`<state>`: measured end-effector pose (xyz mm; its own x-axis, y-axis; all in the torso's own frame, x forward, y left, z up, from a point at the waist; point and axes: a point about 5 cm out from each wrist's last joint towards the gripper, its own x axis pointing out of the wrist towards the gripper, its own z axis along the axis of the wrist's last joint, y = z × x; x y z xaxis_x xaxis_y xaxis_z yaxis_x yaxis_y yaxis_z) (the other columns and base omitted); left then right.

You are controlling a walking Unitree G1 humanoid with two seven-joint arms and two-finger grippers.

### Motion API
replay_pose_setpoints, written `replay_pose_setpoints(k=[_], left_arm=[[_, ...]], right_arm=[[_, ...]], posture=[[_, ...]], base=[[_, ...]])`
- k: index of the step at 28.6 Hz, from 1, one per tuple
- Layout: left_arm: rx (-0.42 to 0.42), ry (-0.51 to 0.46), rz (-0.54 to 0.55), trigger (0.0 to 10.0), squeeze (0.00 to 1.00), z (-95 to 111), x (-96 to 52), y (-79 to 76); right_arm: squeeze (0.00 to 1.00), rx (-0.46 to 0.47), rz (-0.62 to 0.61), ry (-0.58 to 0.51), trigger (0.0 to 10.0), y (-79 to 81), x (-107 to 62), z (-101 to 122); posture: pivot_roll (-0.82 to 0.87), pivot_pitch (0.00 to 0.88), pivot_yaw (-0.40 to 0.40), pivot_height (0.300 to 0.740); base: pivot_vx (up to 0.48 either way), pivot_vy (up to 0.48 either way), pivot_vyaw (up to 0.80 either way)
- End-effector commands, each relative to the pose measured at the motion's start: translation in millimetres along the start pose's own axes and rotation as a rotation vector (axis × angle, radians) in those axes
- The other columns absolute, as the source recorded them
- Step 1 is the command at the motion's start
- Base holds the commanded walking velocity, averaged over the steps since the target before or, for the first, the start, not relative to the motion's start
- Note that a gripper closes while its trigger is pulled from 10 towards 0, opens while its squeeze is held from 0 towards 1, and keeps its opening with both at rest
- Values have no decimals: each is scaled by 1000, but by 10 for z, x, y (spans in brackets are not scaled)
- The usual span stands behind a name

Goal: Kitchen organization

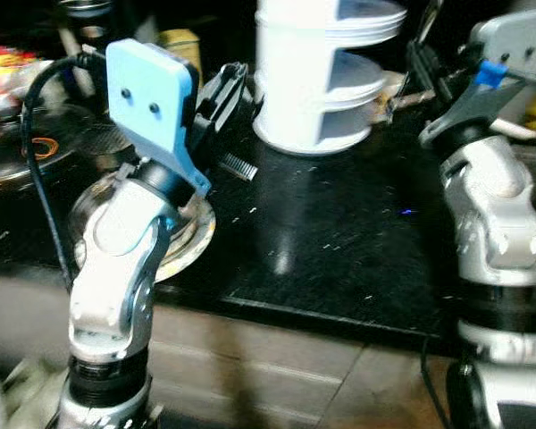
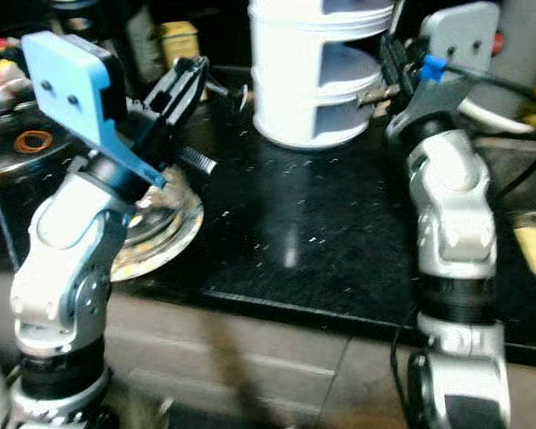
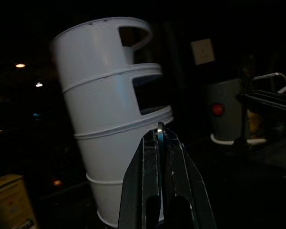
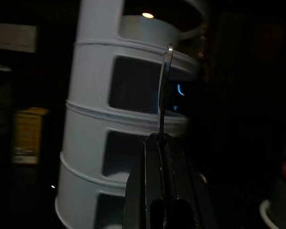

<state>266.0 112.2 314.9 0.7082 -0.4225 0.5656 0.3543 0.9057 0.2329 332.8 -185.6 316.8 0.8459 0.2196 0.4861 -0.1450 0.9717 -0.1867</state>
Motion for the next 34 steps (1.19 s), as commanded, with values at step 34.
replay_pose_setpoints(k=[34], left_arm=[[121,117,141,10000,0,-229,-78,161]], right_arm=[[0,53,218,30,10000,629,-64,-173]], posture=[[43,0,-13,740]], base=[[0,-26,-588]])
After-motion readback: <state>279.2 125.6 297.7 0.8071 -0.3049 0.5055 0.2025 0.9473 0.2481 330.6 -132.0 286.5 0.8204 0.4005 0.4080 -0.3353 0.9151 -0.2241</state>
